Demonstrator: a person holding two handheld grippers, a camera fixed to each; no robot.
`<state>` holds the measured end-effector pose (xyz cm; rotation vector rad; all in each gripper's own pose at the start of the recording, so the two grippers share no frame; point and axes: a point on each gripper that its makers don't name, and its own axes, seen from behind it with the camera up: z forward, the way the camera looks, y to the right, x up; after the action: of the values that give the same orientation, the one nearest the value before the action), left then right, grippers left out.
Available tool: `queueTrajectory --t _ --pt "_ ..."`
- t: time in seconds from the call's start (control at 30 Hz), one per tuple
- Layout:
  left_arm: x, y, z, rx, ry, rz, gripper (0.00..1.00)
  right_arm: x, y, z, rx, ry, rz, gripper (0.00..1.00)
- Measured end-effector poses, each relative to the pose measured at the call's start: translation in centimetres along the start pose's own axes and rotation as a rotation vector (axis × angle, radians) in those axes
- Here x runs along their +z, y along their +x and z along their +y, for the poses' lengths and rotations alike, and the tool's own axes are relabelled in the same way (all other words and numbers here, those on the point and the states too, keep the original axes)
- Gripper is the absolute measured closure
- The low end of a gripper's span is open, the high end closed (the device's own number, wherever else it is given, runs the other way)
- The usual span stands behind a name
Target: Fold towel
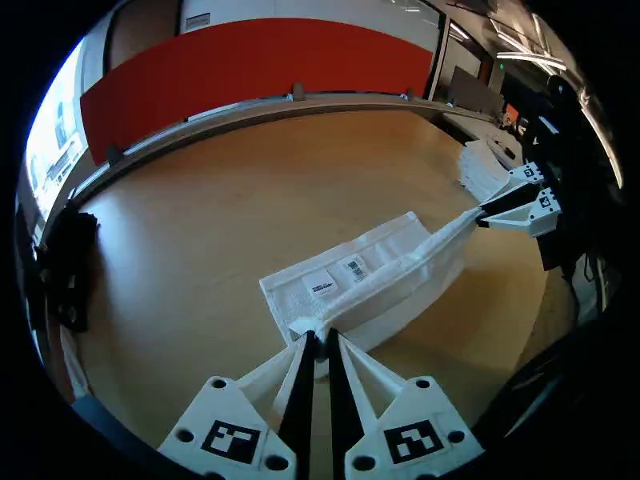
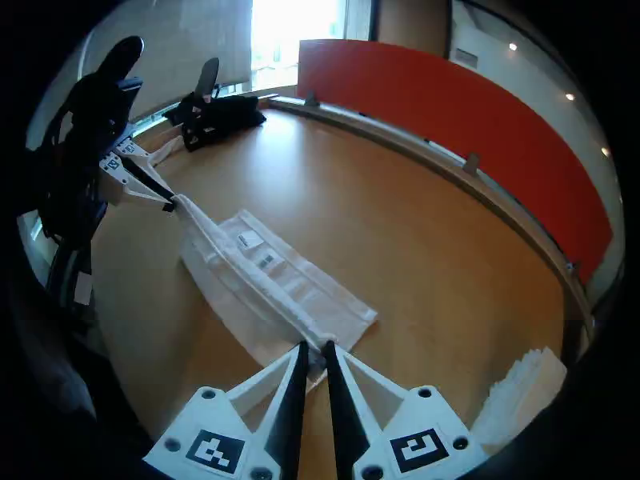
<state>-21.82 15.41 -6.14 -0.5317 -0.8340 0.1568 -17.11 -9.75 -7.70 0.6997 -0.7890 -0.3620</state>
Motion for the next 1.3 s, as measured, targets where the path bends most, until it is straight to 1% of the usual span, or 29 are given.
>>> queueTrajectory --t 0.27,0.6,0.77,0.97,1.03,1.1,1.17,1.27,1.3 --pt "1.6 -0.2 -0.5 0.001 0.011 -0.016 0.89 1.3 -0.6 0.5 0.009 0.000 -0.026 0.84" --pt "4.0 -1.1 -0.9 -0.008 0.019 -0.035 0.89 3.4 -1.6 1.2 0.034 -0.001 -0.054 0.83" --pt "5.0 -1.4 -1.1 -0.012 0.025 -0.040 0.89 4.5 -2.1 1.5 0.031 -0.006 -0.072 0.83" --pt "5.9 -1.6 -1.7 -0.024 0.039 -0.047 0.88 5.5 -2.5 1.9 0.031 -0.018 -0.086 0.81" --pt "6.3 -1.6 -1.8 -0.029 0.046 -0.050 0.87 5.8 -2.6 2.1 0.032 -0.026 -0.089 0.79" --pt "6.5 -1.7 -2.0 -0.033 0.055 -0.053 0.84 6.1 -2.7 2.4 0.032 -0.036 -0.093 0.75" --pt "6.7 -1.7 -2.4 -0.034 0.068 -0.054 0.74 6.3 -2.8 2.7 0.033 -0.049 -0.095 0.71" --pt "6.9 -1.8 -3.0 -0.030 0.089 -0.059 0.69 6.5 -3.1 3.2 0.039 -0.067 -0.103 0.56" --pt "7.0 -1.8 -3.2 -0.028 0.096 -0.061 0.66 6.6 -3.2 3.4 0.042 -0.072 -0.106 0.50"
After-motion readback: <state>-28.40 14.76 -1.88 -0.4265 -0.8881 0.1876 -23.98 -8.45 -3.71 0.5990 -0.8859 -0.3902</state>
